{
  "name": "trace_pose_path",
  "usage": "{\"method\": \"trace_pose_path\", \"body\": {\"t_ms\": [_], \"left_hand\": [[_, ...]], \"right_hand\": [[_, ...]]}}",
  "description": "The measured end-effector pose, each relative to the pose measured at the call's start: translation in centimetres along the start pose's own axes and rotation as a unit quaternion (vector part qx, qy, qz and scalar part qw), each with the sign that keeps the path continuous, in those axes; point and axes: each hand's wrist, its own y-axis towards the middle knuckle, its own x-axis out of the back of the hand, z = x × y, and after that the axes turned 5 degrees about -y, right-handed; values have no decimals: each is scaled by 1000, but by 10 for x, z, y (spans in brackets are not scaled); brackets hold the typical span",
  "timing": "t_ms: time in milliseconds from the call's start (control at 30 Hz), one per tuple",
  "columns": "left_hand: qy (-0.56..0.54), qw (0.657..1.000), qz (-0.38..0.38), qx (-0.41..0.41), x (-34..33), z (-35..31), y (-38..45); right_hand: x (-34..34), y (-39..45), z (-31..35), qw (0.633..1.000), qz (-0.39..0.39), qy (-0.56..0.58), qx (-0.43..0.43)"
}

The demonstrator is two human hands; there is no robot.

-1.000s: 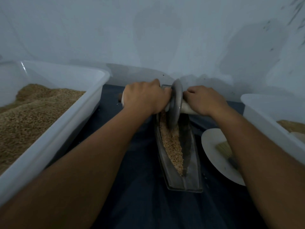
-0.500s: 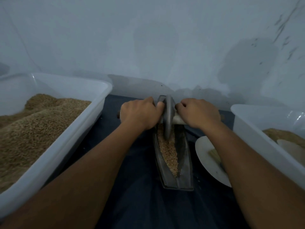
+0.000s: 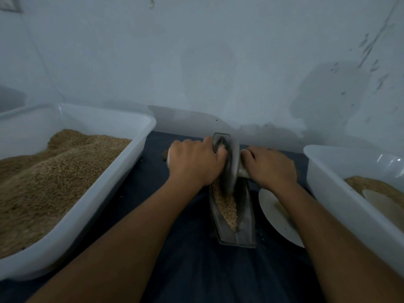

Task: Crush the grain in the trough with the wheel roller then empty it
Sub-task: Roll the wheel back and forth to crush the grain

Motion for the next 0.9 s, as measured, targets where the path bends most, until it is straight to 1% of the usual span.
{"method": "trace_pose_path", "body": {"t_ms": [167,433,633,900], "left_hand": [[4,999,-30,-12,6,-4,-9],[-7,999,-38,-20,9,-6,-9],[0,999,-32,-21,3,-3,-2],[-24,1000,-18,-6,-6,3,12]], "right_hand": [[1,-14,1,1000,-22,-1,-10],[-2,-16,1,999,-43,-1,-15],[-4,-7,0,1000,-23,0,-19],[-6,13,1,1000,-7,1,-8]]}}
